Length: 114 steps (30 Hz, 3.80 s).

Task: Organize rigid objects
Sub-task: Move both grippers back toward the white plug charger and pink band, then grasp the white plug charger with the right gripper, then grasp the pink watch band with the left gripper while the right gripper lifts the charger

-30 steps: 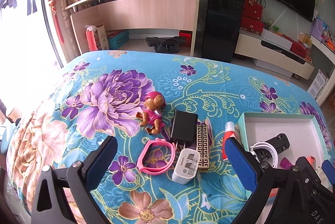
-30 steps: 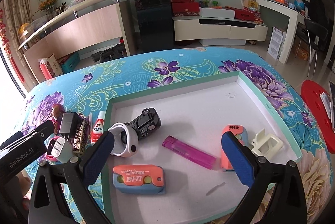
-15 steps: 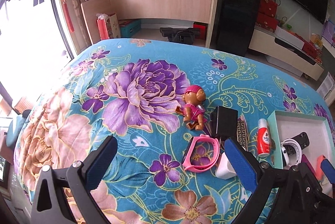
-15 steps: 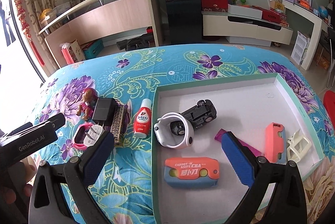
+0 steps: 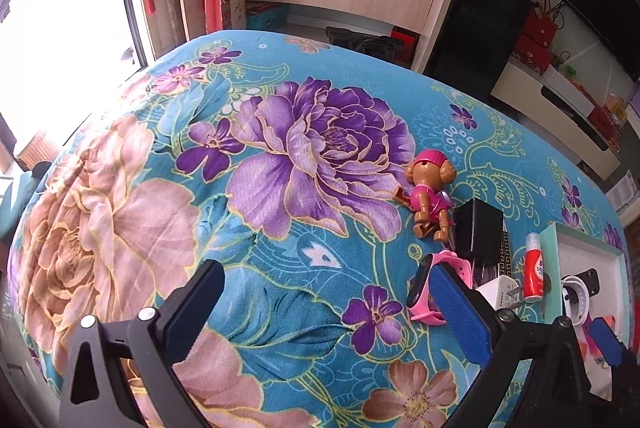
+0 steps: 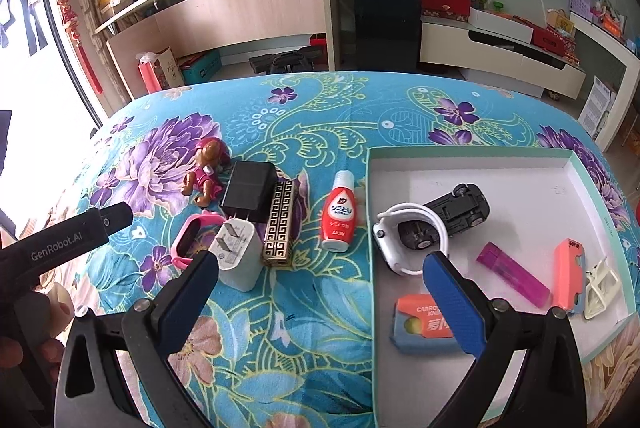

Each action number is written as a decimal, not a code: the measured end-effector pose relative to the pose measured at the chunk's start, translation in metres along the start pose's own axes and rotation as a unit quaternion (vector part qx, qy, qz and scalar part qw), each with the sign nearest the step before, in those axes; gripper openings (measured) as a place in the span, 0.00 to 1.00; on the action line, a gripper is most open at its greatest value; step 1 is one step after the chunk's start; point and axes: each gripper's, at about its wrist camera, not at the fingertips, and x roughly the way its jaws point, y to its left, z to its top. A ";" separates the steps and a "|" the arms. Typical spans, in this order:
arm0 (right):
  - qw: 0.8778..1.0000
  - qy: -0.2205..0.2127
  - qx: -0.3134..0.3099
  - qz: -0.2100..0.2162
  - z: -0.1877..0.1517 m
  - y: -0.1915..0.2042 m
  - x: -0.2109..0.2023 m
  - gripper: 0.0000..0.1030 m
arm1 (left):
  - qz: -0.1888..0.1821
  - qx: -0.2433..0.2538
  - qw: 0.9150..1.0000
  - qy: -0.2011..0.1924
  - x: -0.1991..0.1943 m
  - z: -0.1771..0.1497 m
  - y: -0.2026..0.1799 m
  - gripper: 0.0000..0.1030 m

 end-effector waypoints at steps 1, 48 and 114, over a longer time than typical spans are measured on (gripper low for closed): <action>1.000 0.003 -0.008 0.002 -0.001 0.006 0.002 0.99 | -0.001 -0.003 1.000 0.002 0.001 0.000 0.003 1.00; 1.000 0.004 -0.001 0.015 -0.005 0.040 0.041 0.35 | -0.035 0.027 0.999 0.010 0.033 0.002 0.004 1.00; 0.996 -0.037 0.084 -0.020 0.007 -0.033 0.008 0.27 | 0.000 0.220 0.975 0.012 0.046 -0.030 -0.095 0.82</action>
